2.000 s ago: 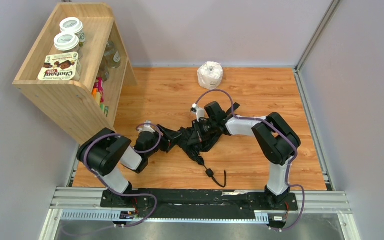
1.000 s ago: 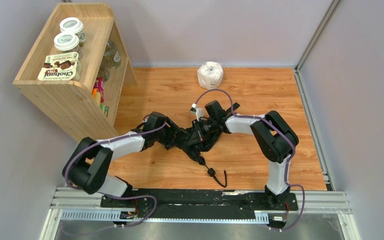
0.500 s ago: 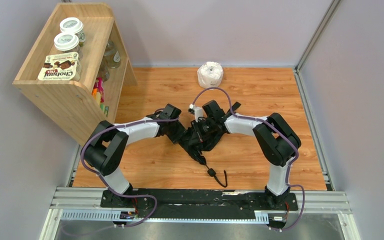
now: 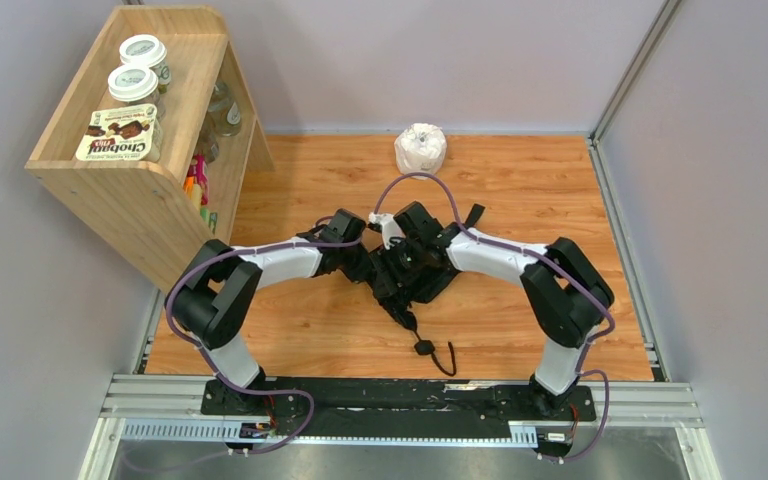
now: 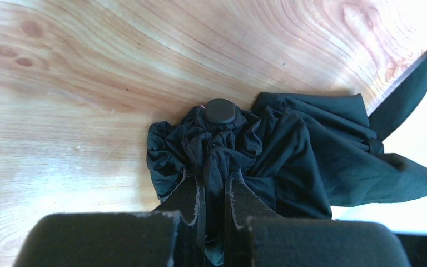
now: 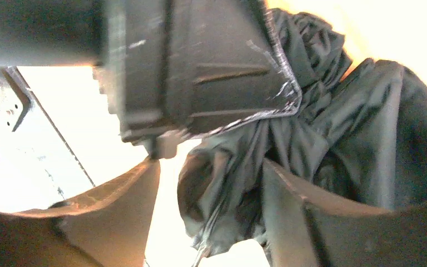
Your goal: Put away the umbrella
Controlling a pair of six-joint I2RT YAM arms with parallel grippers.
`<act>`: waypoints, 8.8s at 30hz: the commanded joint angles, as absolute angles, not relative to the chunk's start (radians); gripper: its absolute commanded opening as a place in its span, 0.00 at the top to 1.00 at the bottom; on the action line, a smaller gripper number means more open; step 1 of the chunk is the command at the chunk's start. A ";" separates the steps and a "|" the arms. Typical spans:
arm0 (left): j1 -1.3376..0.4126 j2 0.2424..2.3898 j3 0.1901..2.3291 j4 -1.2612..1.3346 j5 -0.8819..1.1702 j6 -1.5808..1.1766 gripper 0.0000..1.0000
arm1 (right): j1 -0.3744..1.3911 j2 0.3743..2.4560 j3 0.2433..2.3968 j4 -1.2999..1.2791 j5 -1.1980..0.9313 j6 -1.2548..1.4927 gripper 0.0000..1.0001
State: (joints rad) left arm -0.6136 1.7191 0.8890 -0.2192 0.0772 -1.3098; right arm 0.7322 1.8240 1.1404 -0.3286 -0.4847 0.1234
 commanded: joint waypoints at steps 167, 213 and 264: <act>-0.540 1.426 0.583 -0.006 0.022 -1.407 0.23 | 0.637 2.072 0.837 0.040 -0.767 0.428 1.00; -0.540 1.732 0.561 -0.087 0.031 -1.295 0.79 | 0.994 1.583 0.973 -0.028 0.330 -0.132 0.03; -0.508 1.632 0.679 0.014 0.100 -1.260 0.23 | 0.581 2.078 0.874 0.020 -0.919 0.394 1.00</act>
State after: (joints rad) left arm -0.5137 1.5387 0.6601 0.0536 0.1520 -1.2629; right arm 0.5907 1.9717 0.8978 0.3519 -0.8612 0.4053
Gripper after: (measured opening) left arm 0.772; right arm 0.378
